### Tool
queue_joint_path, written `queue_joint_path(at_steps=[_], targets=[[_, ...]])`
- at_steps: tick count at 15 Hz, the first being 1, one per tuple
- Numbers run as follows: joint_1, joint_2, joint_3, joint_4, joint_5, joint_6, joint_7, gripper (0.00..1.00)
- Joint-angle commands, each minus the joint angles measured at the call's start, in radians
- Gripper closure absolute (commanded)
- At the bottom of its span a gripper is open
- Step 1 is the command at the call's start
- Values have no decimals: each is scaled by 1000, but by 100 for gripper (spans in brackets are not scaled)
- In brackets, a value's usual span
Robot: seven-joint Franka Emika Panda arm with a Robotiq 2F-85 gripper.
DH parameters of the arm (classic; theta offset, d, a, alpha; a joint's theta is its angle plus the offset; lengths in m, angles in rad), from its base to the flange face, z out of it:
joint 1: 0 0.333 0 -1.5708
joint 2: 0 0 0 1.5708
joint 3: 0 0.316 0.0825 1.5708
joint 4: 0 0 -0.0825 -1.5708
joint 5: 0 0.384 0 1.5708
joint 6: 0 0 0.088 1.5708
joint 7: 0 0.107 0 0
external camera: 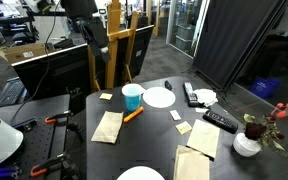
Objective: Place the orange marker in the blue cup
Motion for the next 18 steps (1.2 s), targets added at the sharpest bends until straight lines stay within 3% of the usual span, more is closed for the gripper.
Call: queue_joint_path(at_steps=[1, 5, 9, 12, 18], targets=[[3, 38, -66, -69, 40, 177, -56, 0], [24, 200, -132, -58, 94, 343, -149, 0], [91, 375, -180, 10, 226, 383, -290, 0], [94, 481, -156, 72, 276, 362, -341, 0], [35, 642, -79, 170, 241, 338, -336, 0]])
